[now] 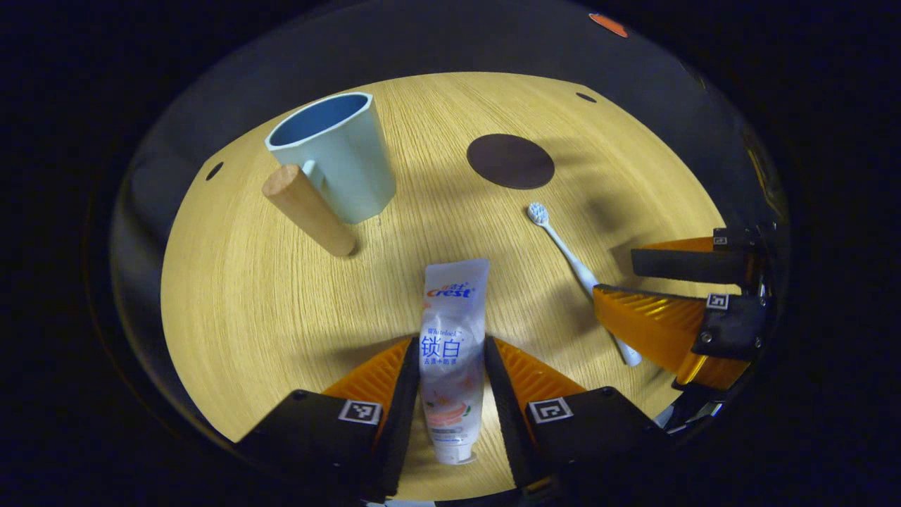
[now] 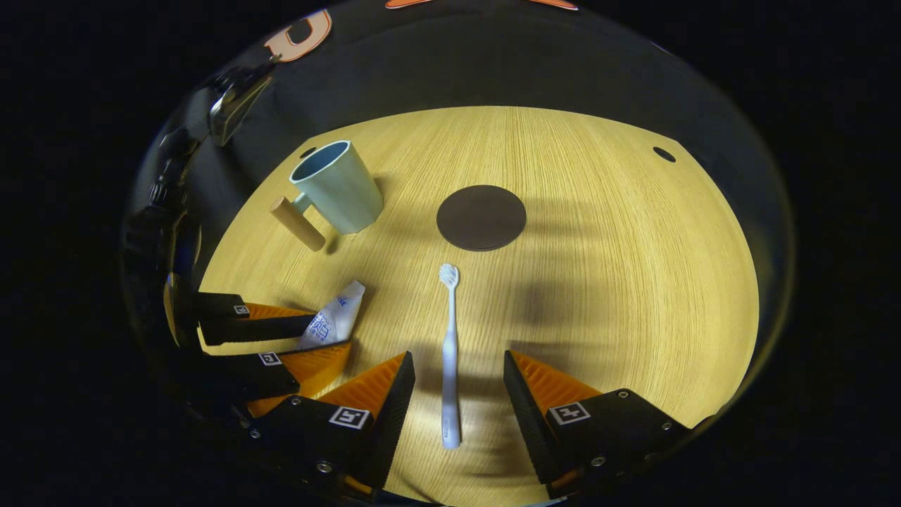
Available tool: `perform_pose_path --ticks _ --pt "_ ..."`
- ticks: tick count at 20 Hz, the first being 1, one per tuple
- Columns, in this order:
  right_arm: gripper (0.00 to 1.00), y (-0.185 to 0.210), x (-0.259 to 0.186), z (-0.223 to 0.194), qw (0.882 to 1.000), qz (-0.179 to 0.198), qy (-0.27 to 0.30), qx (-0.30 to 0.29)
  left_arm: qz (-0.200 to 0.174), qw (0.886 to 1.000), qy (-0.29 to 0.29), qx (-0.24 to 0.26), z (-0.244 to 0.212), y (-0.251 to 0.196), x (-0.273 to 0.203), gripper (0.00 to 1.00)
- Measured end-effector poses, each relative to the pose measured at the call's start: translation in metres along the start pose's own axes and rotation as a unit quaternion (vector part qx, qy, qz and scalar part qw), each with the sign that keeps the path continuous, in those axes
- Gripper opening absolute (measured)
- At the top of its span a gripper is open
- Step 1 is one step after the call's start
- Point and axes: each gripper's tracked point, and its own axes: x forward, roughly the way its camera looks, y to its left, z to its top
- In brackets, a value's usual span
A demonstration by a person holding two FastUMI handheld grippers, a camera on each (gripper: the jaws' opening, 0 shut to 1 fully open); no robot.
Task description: Put the toothbrush and toothpaste on the desktop into the cup, then pick up the cup and place it on the coaster on the desktop.
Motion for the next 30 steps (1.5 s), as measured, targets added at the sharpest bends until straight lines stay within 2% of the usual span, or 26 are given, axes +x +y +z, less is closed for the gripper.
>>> perform_pose_path --ticks 1,5,6,7,8,9,11,12,14,18,19,21,22,25,26,30 --pt "0.78 -0.001 0.001 -0.002 1.000 0.000 0.002 0.002 0.002 1.000 0.000 0.001 0.004 -0.001 0.003 0.59" --pt "0.77 0.002 0.001 -0.003 1.000 0.005 0.003 0.001 -0.005 1.000 -0.030 -0.009 0.028 -0.007 -0.004 0.45" --pt "0.77 0.004 0.001 -0.003 1.000 0.006 0.003 0.002 -0.012 0.999 -0.037 0.000 0.038 -0.009 0.001 0.24" --pt "0.77 0.005 0.002 -0.003 1.000 0.008 0.003 0.001 -0.015 0.999 -0.032 -0.002 0.041 -0.007 -0.003 0.19" --pt "0.77 0.006 0.002 -0.003 1.000 0.008 0.002 0.000 -0.022 0.999 -0.034 -0.007 0.048 -0.008 -0.005 0.18" --pt "0.77 0.007 0.002 -0.004 1.000 0.009 0.002 -0.003 -0.028 0.999 -0.036 -0.012 0.024 -0.006 -0.008 0.18" --pt "0.78 0.011 0.002 -0.004 1.000 0.012 0.001 -0.006 -0.048 0.997 -0.045 -0.028 0.048 -0.010 -0.008 0.17" --pt "0.78 0.013 0.000 -0.005 1.000 0.017 0.000 -0.006 -0.057 0.997 -0.042 -0.034 0.050 -0.010 -0.005 0.10" --pt "0.78 0.017 -0.002 -0.004 1.000 0.024 -0.005 -0.010 -0.072 0.995 -0.046 -0.049 0.050 -0.010 -0.008 0.10" --pt "0.77 0.017 -0.007 -0.005 1.000 0.025 -0.008 -0.014 -0.077 0.993 -0.065 -0.057 0.051 -0.007 -0.012 0.10" --pt "0.75 0.019 -0.003 -0.005 0.999 0.031 -0.004 -0.017 -0.077 0.993 -0.070 -0.058 0.052 -0.008 -0.013 0.10" --pt "0.58 0.024 -0.002 -0.010 0.999 0.041 0.007 -0.015 -0.073 0.992 -0.082 -0.059 0.053 -0.007 -0.016 0.10" --pt "0.59 0.022 0.002 -0.011 0.999 0.034 0.010 -0.019 -0.073 0.992 -0.086 -0.061 0.053 -0.006 -0.017 0.10" --pt "0.50 0.019 0.011 -0.012 0.999 0.019 0.014 -0.024 -0.087 0.989 -0.095 -0.068 0.058 -0.008 -0.023 0.09" --pt "0.49 0.020 0.013 -0.010 0.999 0.018 0.012 -0.026 -0.087 0.988 -0.102 -0.073 0.058 -0.004 -0.021 0.04" --pt "0.39 0.015 0.020 -0.001 0.999 0.004 -0.005 -0.035 -0.089 0.986 -0.120 -0.073 0.057 -0.003 -0.027 0.05"
